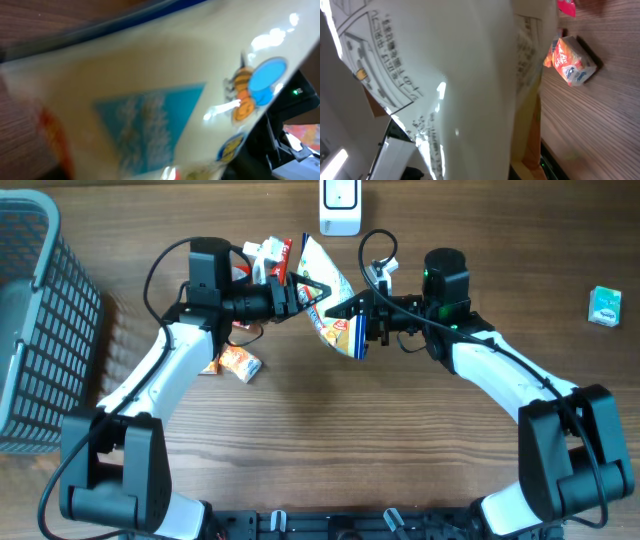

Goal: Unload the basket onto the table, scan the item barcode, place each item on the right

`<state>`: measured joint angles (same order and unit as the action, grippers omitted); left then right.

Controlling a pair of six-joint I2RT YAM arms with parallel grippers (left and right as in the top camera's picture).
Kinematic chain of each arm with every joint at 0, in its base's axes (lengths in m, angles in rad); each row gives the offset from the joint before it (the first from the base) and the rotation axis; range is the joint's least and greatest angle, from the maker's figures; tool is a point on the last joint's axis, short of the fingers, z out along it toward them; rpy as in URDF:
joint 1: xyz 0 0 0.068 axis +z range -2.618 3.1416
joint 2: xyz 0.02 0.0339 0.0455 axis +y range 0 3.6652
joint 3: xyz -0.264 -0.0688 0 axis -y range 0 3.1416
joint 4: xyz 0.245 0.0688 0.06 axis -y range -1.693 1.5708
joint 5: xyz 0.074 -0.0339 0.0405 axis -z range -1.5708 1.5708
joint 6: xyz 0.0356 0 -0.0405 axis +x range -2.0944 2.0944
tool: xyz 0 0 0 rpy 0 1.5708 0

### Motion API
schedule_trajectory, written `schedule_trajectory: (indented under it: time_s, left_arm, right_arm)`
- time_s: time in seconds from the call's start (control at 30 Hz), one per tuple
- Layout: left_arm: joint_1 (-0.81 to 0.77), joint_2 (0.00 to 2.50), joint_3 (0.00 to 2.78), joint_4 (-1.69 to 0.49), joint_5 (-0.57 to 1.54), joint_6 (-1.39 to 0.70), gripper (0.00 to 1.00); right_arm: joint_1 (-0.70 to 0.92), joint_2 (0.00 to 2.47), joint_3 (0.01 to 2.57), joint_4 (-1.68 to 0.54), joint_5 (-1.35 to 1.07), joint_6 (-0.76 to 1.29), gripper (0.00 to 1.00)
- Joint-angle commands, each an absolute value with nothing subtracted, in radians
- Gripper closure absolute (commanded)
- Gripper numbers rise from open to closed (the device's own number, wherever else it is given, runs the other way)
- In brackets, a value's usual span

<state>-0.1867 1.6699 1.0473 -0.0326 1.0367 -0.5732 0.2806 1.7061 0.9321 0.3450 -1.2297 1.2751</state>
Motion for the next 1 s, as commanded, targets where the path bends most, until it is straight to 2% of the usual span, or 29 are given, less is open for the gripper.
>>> schedule_trajectory:
  time_s: [0.0,0.07,0.1,0.23,0.3,0.4,0.43,0.67,0.8,0.87,0.97]
  left_arm:
    - [-0.201,1.681,1.053,-0.032,1.058,-0.589,0.62]
    - [-0.2,1.681,1.053,-0.032,1.057,-0.592,0.87]
    - [-0.2,1.681,1.053,-0.033,1.05,-0.592,0.96]
    - [-0.2,1.681,1.053,-0.033,1.005,-0.636,0.96]
    - [-0.2,1.681,1.053,-0.033,0.961,-0.659,0.96]
    - [-0.199,1.681,1.053,-0.067,0.874,-0.694,0.96]
    - [-0.199,1.679,1.053,-0.093,0.829,-0.702,0.96]
    - [-0.207,1.636,1.053,-0.318,0.465,-0.704,0.96]
    - [-0.259,1.596,1.053,-0.38,0.262,-0.705,0.96]
    - [-0.301,1.59,1.053,-0.403,0.16,-0.705,0.96]
    - [-0.402,1.592,1.053,-0.42,0.027,-0.715,0.96]
  right_arm:
    - [0.285,1.71,0.947,0.36,-1.258,1.226,0.94]
    - [0.284,1.71,0.947,0.364,-1.258,1.178,0.86]
    - [0.282,1.71,0.947,0.374,-1.258,1.135,0.75]
    - [0.26,1.709,0.947,0.409,-1.258,1.113,0.41]
    - [0.236,1.709,0.947,0.438,-1.258,1.098,0.17]
    - [0.186,1.709,0.947,0.46,-1.258,1.076,0.03]
    - [0.167,1.708,0.947,0.46,-1.258,1.069,0.0]
    - [0.038,1.689,0.947,0.458,-1.227,0.971,0.01]
    - [0.022,1.648,0.948,0.394,-1.145,0.841,0.01]
    - [0.026,1.613,0.95,0.282,-1.05,0.721,0.01]
    - [0.051,1.528,0.985,-0.069,-0.733,0.448,0.01]
